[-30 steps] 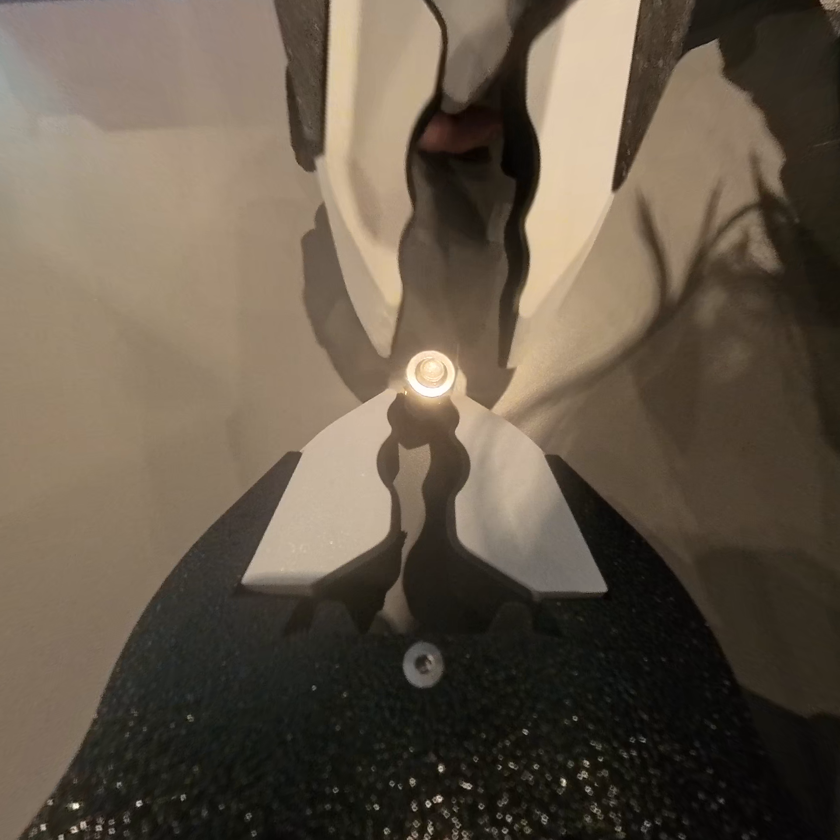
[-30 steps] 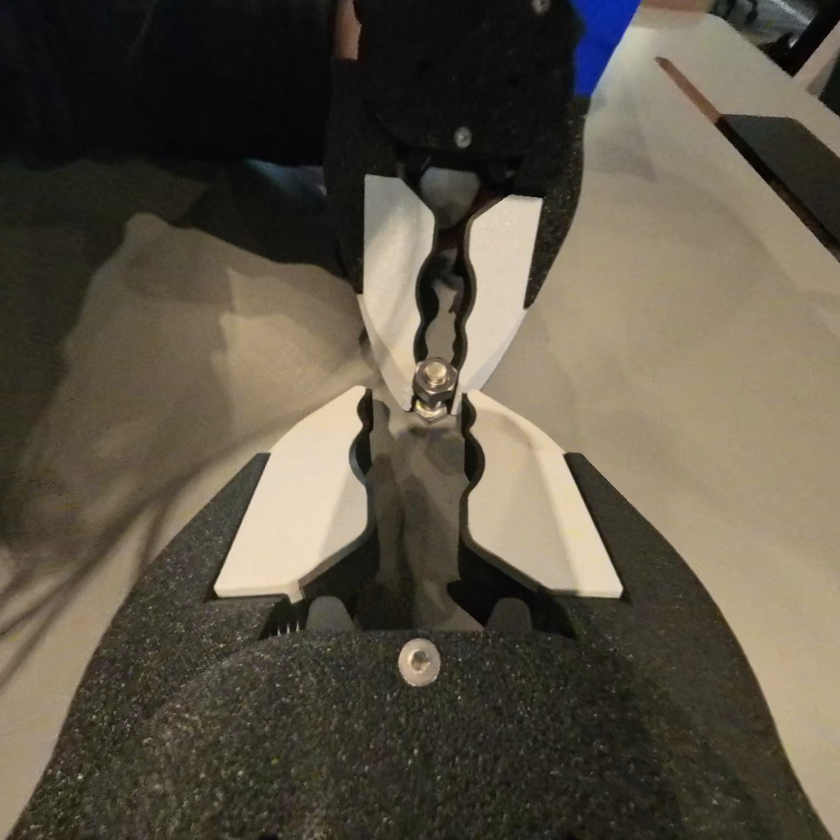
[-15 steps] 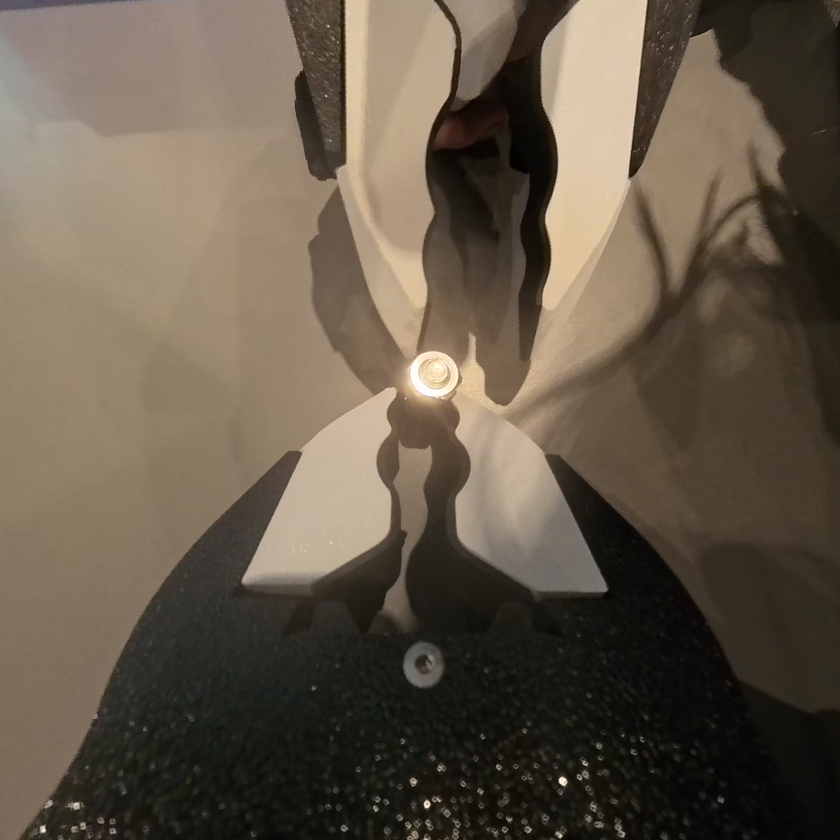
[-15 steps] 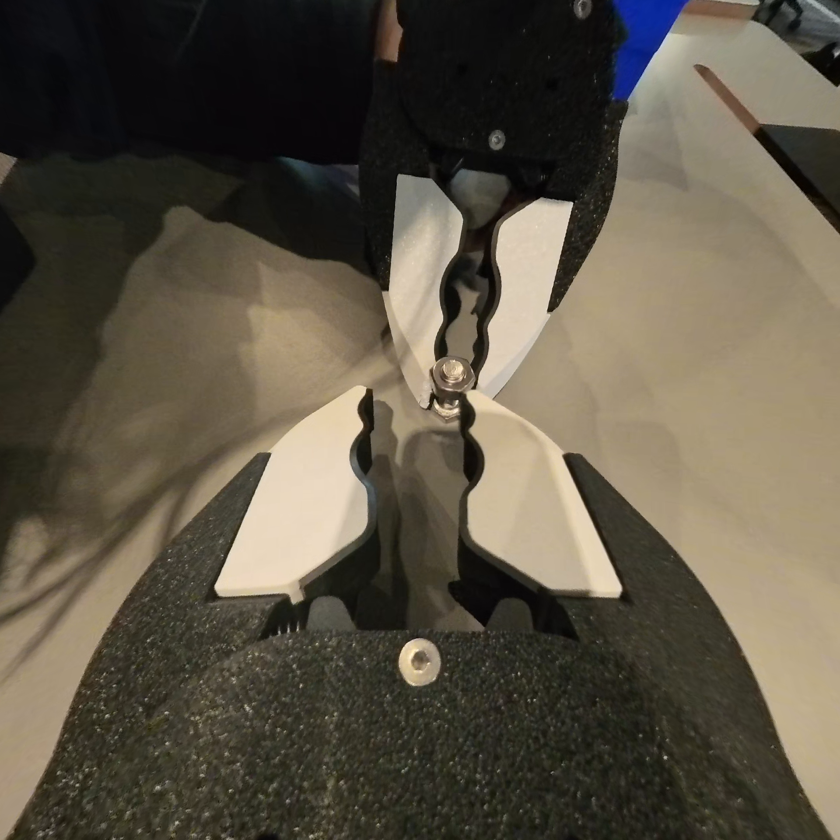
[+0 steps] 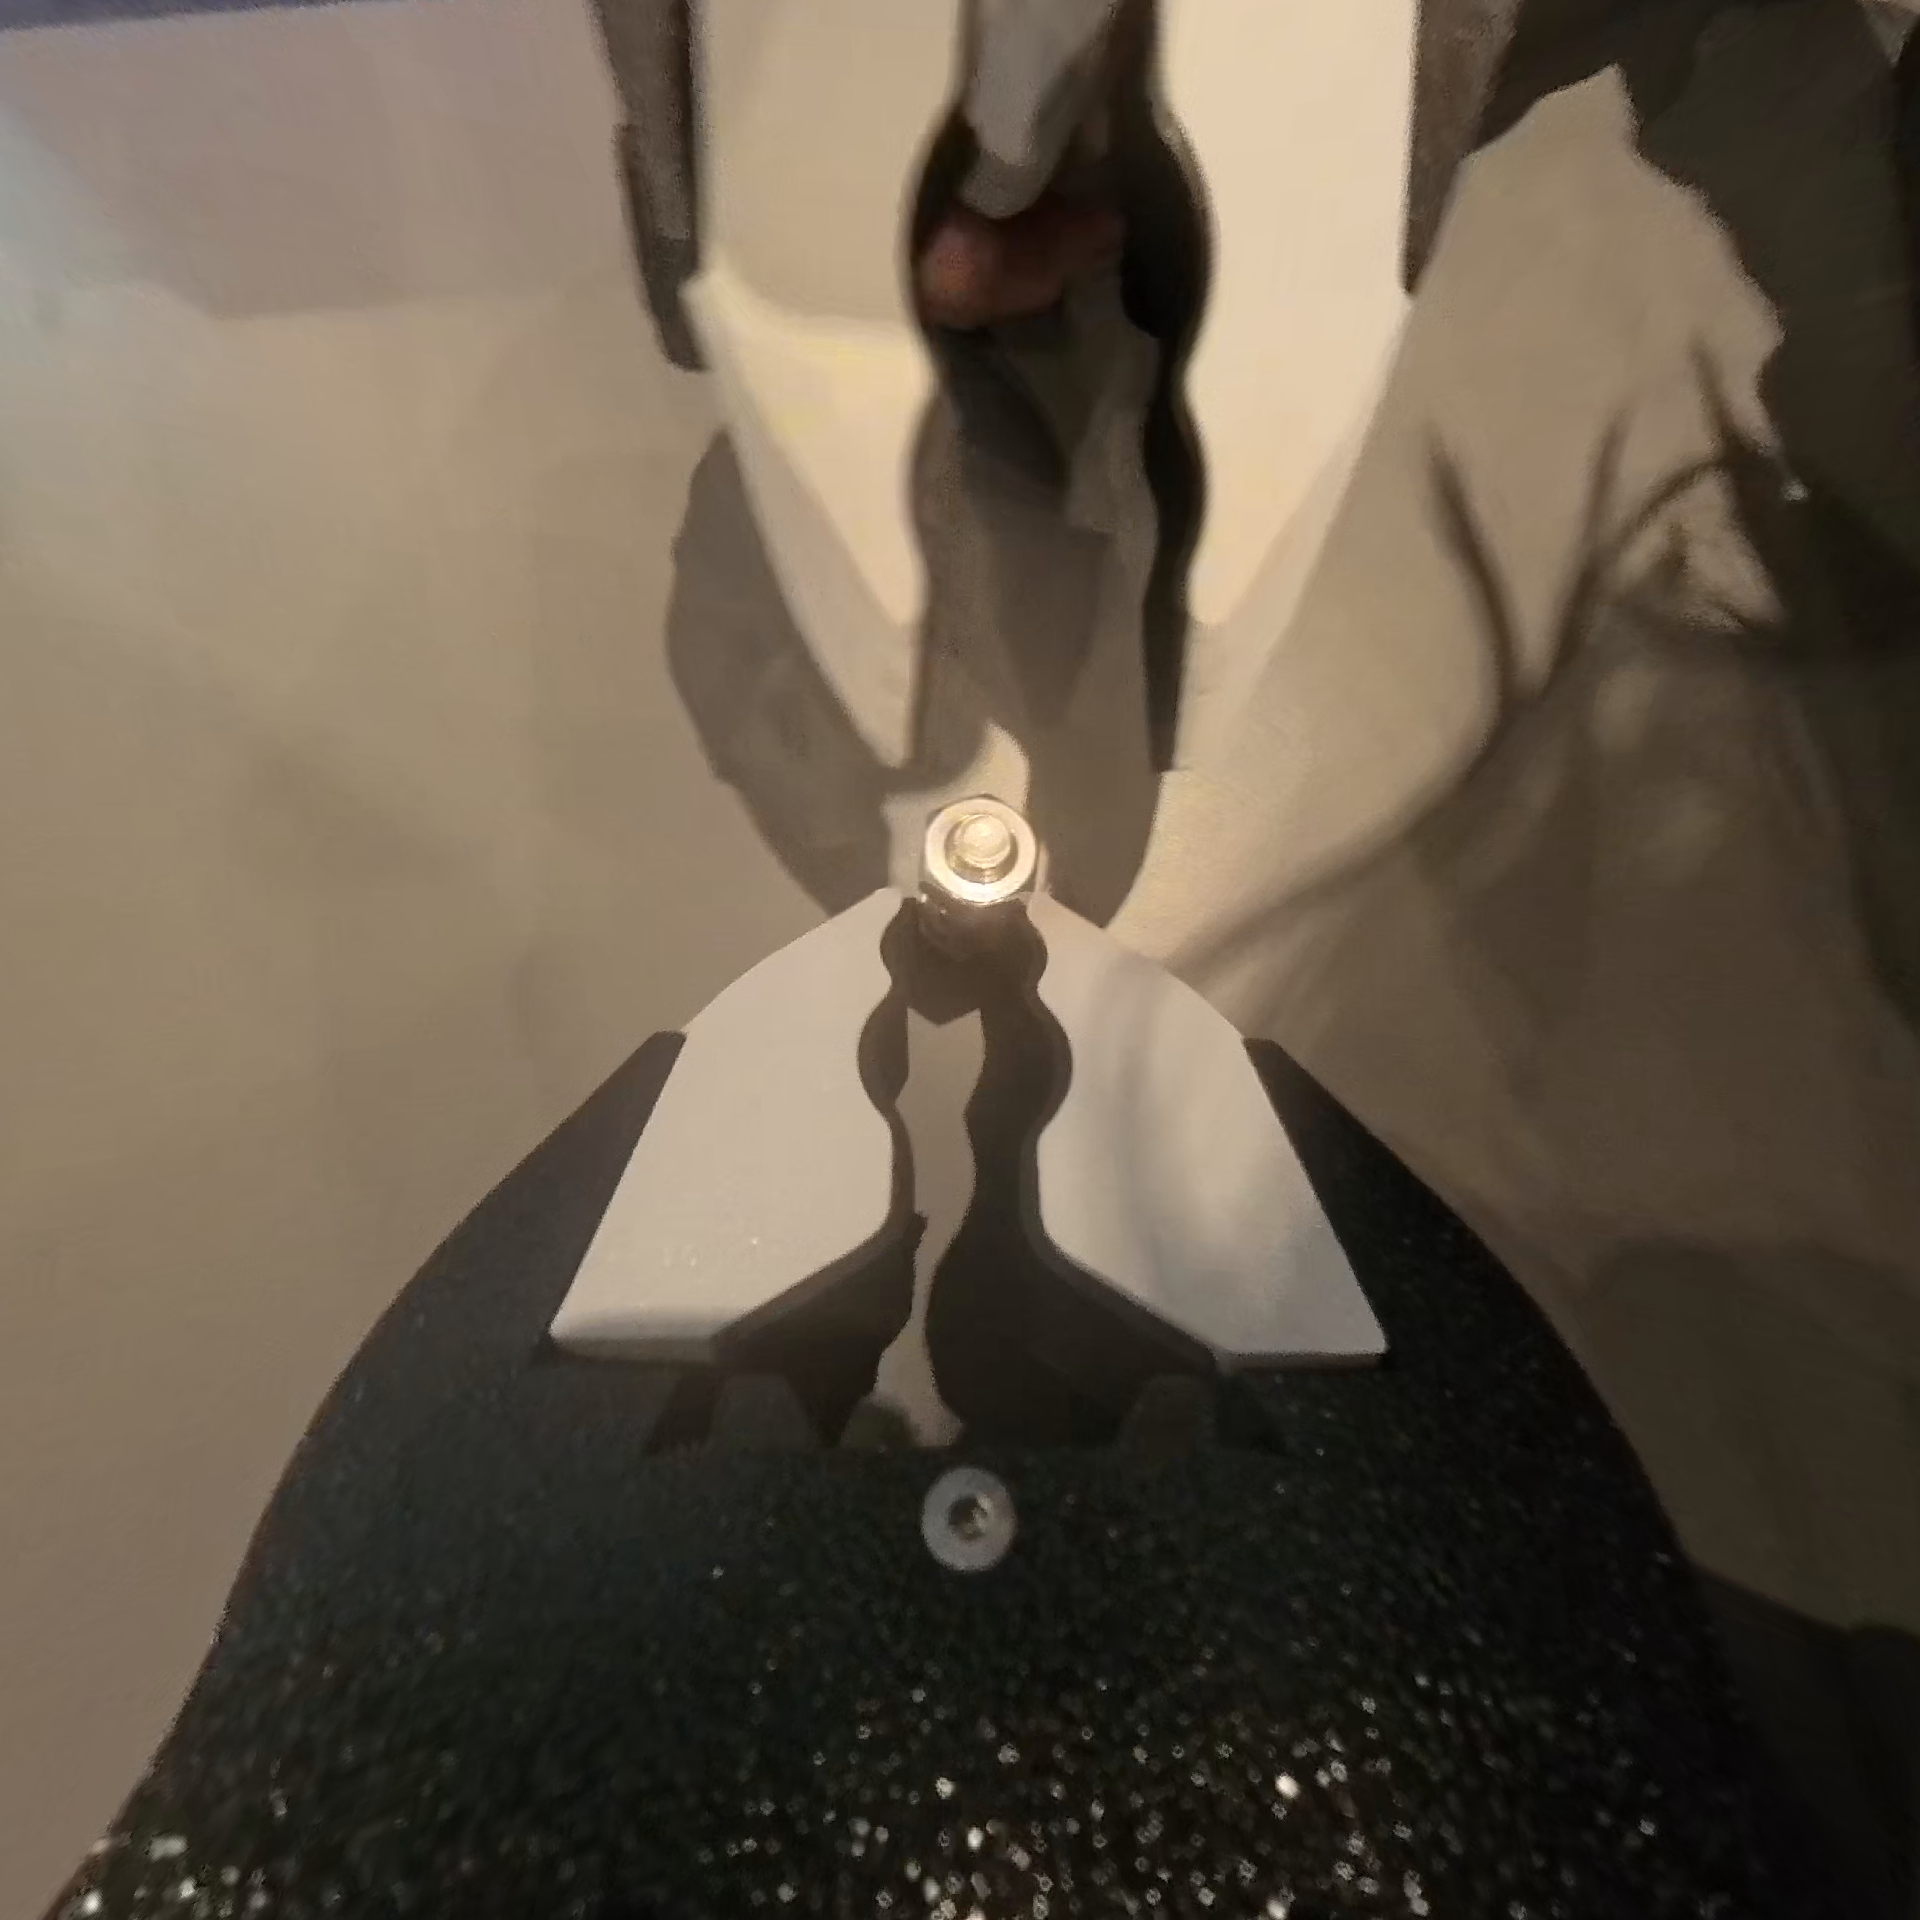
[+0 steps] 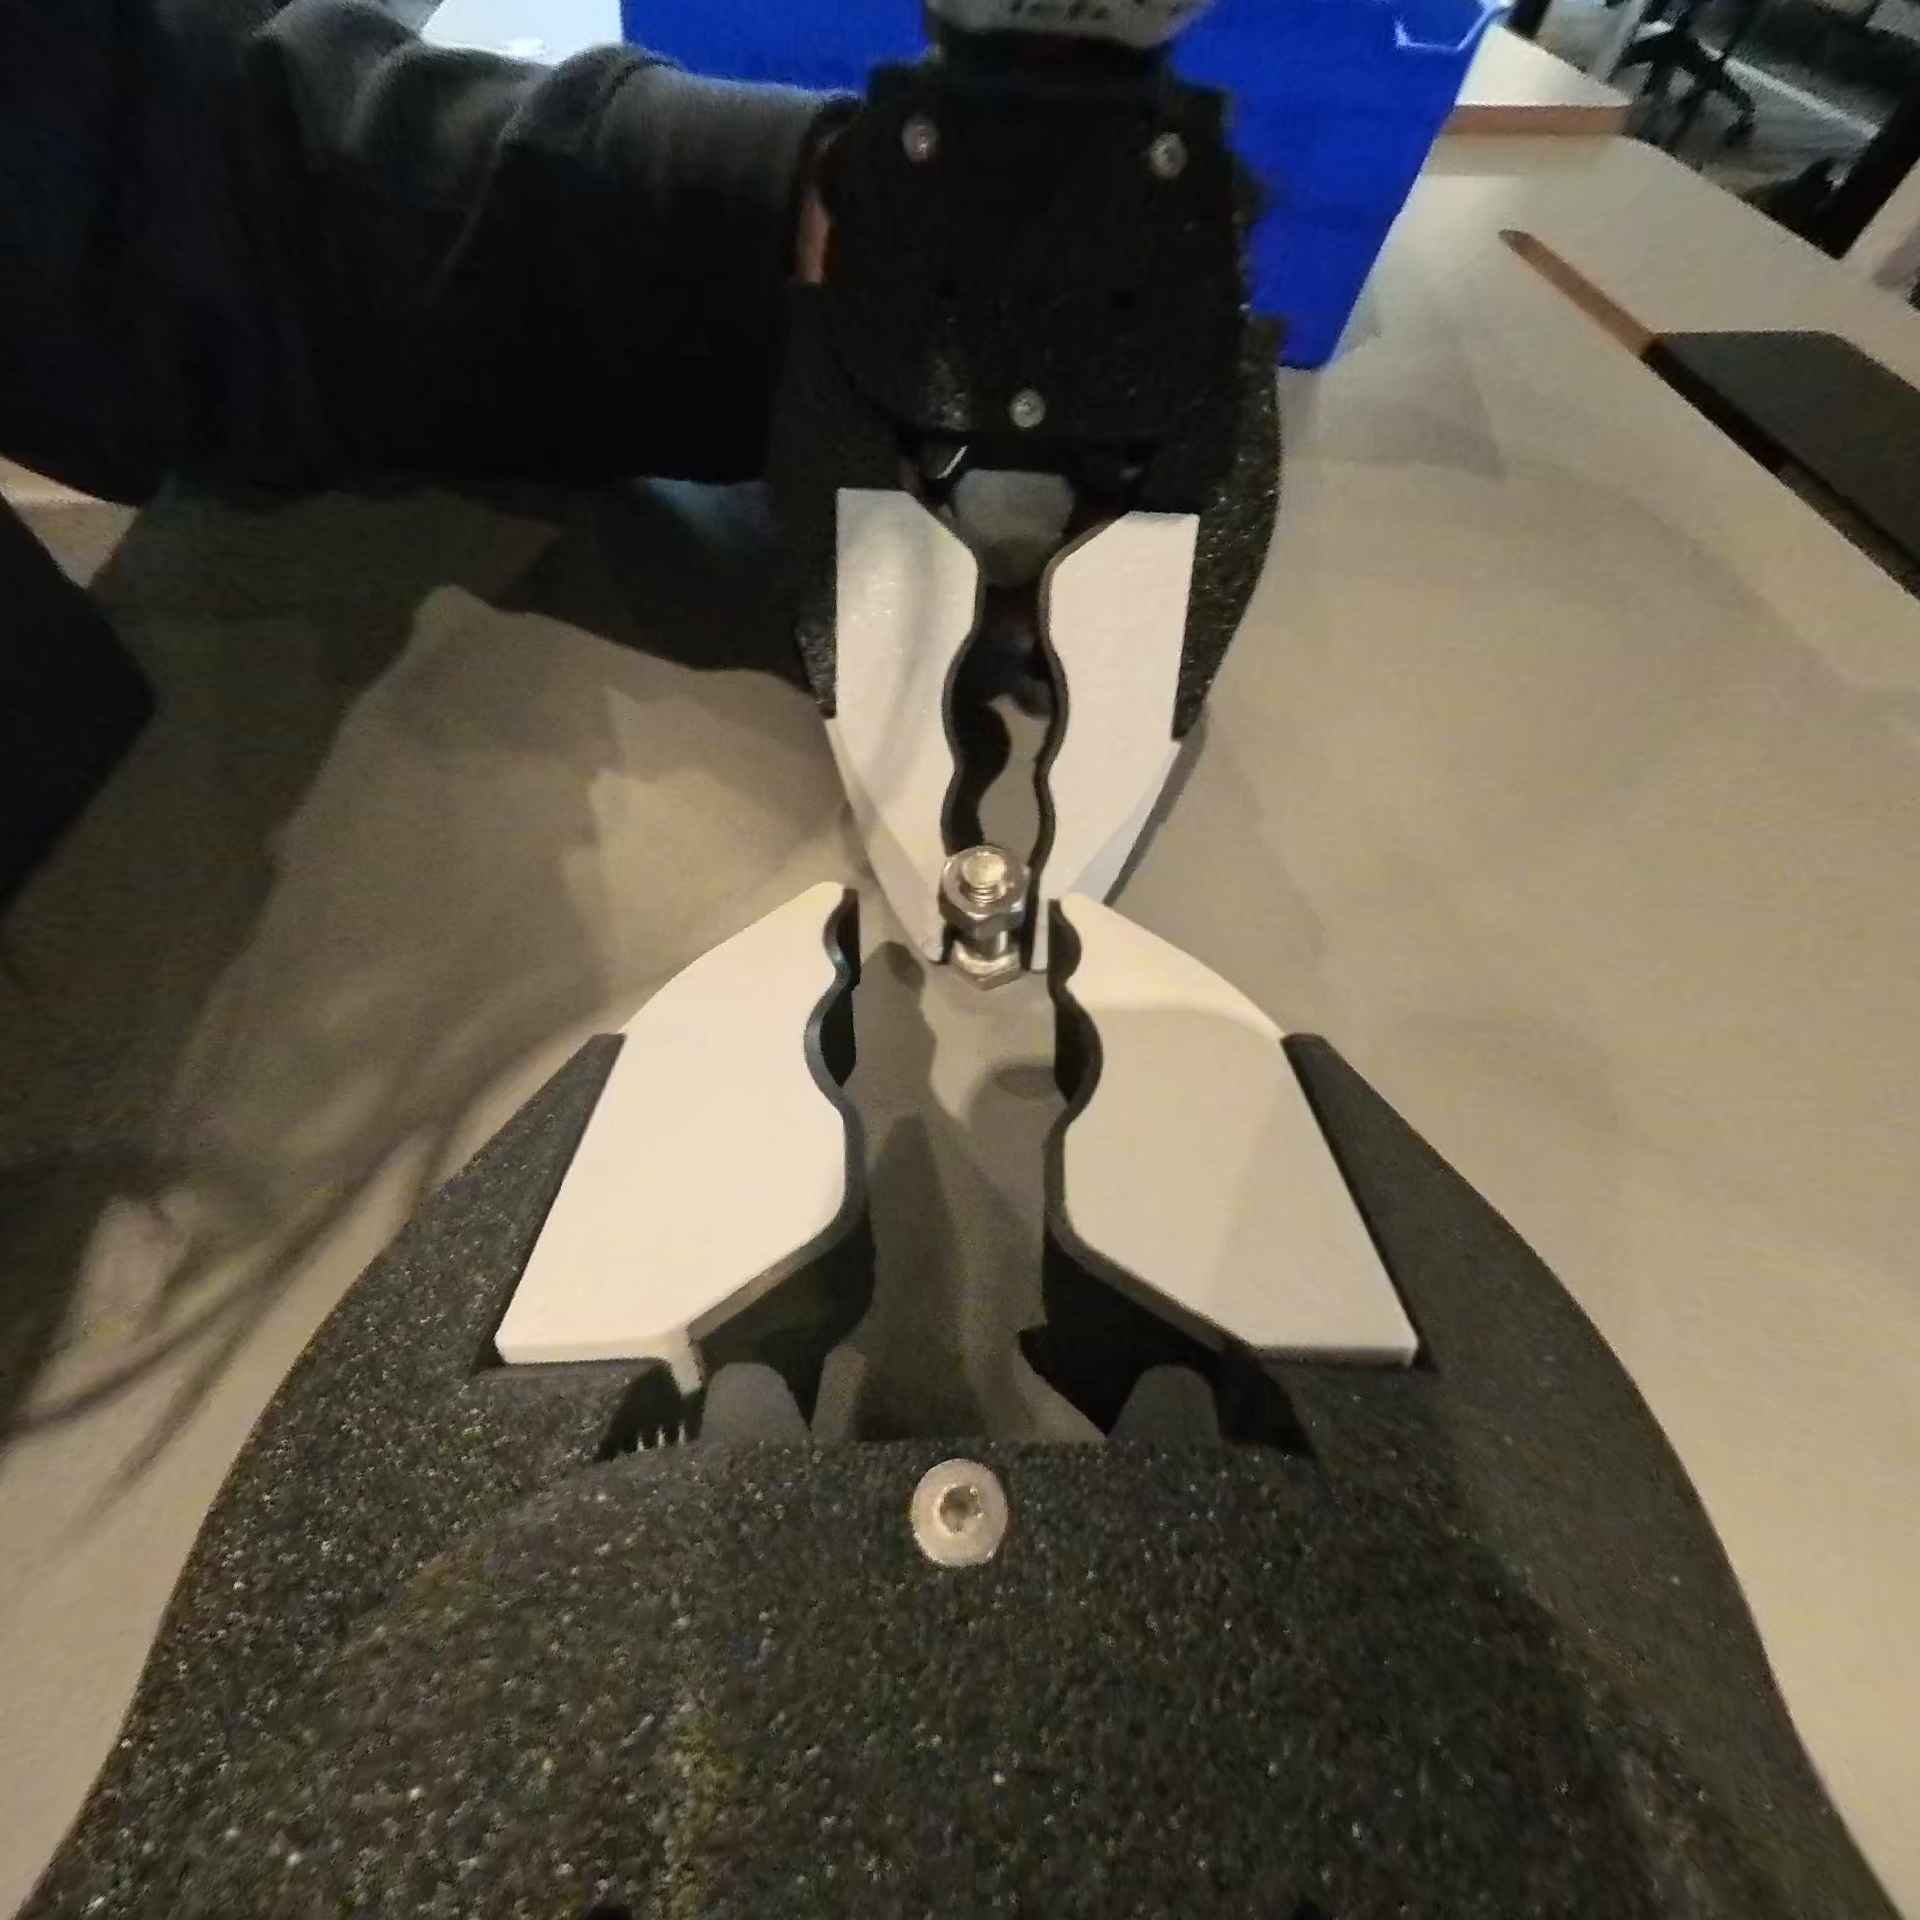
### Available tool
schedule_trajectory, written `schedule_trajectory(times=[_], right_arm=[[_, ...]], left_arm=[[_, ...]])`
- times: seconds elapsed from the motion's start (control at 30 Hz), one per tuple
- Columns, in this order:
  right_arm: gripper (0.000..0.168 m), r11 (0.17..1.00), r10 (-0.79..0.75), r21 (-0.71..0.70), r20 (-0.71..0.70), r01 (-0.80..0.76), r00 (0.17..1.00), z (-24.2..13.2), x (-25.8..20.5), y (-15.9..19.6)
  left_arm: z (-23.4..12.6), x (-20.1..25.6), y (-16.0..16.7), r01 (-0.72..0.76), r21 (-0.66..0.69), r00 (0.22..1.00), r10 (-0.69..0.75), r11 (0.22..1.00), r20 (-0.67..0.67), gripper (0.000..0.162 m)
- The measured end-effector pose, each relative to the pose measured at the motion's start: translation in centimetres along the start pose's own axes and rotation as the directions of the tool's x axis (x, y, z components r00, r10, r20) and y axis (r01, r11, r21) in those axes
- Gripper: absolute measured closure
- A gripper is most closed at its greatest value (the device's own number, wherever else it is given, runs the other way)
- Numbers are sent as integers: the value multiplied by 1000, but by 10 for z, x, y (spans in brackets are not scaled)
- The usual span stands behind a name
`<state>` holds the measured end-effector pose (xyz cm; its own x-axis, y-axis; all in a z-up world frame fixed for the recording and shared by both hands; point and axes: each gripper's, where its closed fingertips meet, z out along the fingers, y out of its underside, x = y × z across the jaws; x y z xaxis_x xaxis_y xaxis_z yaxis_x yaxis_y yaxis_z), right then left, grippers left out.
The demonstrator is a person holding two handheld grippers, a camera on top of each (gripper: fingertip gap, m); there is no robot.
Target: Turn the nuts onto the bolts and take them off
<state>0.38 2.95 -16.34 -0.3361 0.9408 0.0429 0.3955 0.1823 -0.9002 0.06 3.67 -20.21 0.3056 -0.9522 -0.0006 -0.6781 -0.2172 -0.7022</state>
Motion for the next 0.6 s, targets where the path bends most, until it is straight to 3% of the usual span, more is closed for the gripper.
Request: schedule_trajectory(times=[0.13,0.27,0.33,0.47,0.6], right_arm=[[133,1000,11,-10,-18,-11,1000,1,3,1],[132,1000,0,-31,-44,-1,999,2,5,4],[130,999,-6,-48,-58,3,998,4,7,5],[127,997,-42,-65,-80,37,996,7,8,6],[125,994,-75,-92,-85,67,994,12,8,8]], left_arm=[[1,4,0,-19,-16,1000,19,1000,-9,140],[-2,3,0,45,-10,999,-45,999,-4,108],[-11,3,1,72,27,997,-72,997,30,100],[-36,-5,-2,30,177,974,-68,984,216,93],[-63,-15,-3,-20,301,902,-112,953,416,87]])
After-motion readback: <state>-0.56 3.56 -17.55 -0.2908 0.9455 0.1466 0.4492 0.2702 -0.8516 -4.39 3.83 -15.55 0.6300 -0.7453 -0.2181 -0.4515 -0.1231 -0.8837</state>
